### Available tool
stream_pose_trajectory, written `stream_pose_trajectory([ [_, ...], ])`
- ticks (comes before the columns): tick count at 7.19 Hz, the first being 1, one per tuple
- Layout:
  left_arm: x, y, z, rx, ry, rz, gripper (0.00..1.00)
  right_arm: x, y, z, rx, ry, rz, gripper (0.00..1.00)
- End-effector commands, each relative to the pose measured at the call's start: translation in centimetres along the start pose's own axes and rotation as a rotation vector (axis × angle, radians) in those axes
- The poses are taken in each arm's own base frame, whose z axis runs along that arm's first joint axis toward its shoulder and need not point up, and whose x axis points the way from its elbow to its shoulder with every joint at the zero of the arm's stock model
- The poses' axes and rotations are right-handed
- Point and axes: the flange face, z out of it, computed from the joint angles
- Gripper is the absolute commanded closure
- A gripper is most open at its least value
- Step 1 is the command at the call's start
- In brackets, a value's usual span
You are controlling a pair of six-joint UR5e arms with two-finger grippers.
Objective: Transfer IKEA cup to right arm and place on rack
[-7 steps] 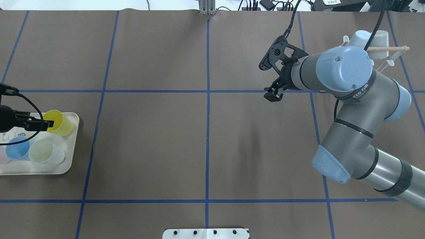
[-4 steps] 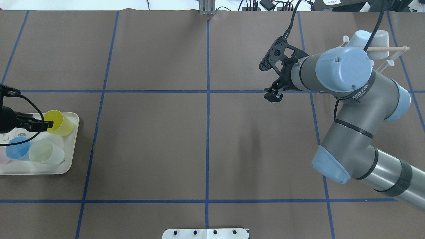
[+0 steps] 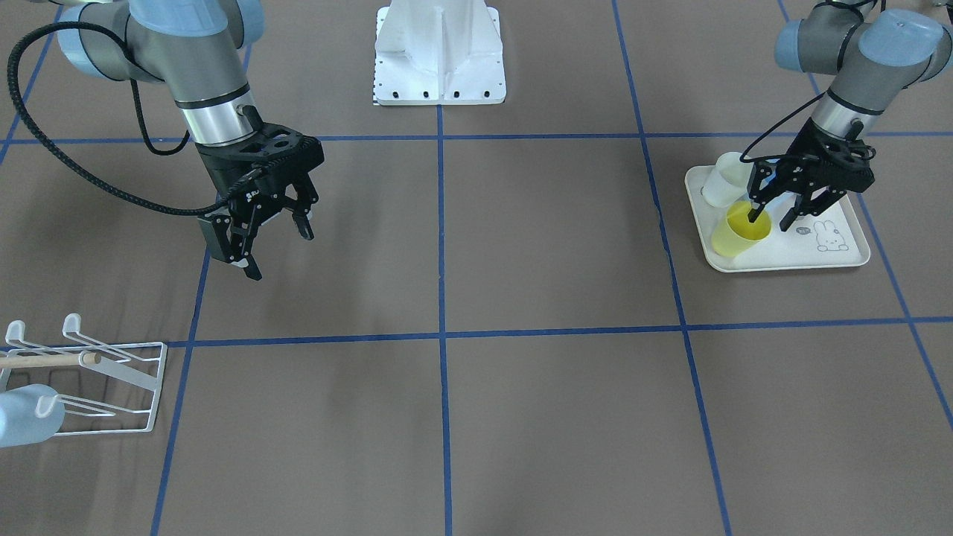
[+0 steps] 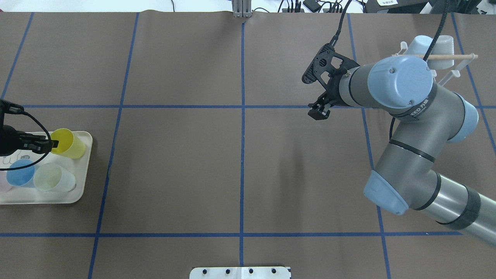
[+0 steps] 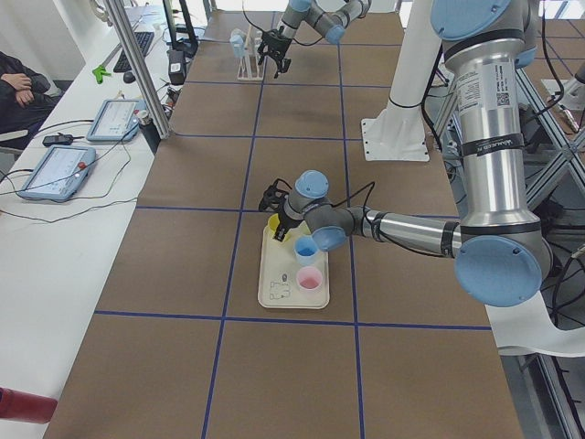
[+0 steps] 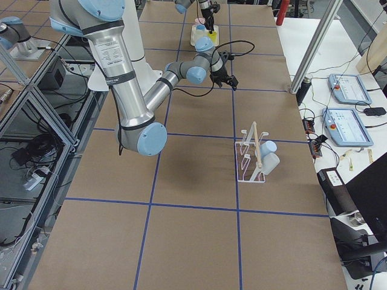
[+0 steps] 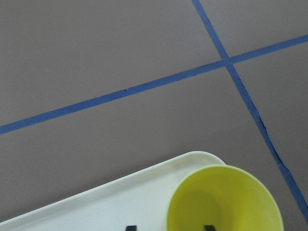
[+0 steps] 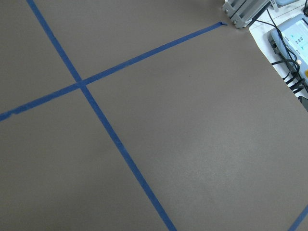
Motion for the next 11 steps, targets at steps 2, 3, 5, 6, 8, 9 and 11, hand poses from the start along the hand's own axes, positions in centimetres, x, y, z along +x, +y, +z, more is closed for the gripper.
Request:
stream_pose_trajectory([
  [2,0.2,0.0,0.0,0.000,0.004,0.002,0.80,0.0,0.1,0.1,-0.001,0.004,0.000,0.01],
  [3,0.3,-0.2,0.1,0.002,0.005,0.003,1.00,0.0,0.1,0.1,-0.001,0.004,0.000,0.01],
  [5,0.5,-0.5,0.2,0.003,0.004,0.003,1.00,0.0,0.1,0.1,-0.001,0.004,0.000,0.01],
  [6,1.0,-1.1,0.4,0.009,0.009,0.005,1.00,0.0,0.1,0.2,-0.003,0.004,0.000,0.01],
  [8,0.5,-2.3,-0.9,0.041,0.005,0.000,1.00,-0.2,-0.1,0.2,-0.001,0.000,-0.002,0.01],
  [9,0.2,-3.5,-2.5,0.077,0.010,-0.010,1.00,-0.5,-0.1,0.4,-0.003,-0.004,-0.004,0.01],
  [11,3.9,-5.2,-6.2,0.111,0.110,-0.006,1.00,-1.7,-0.2,0.7,0.059,-0.029,-0.019,0.01],
])
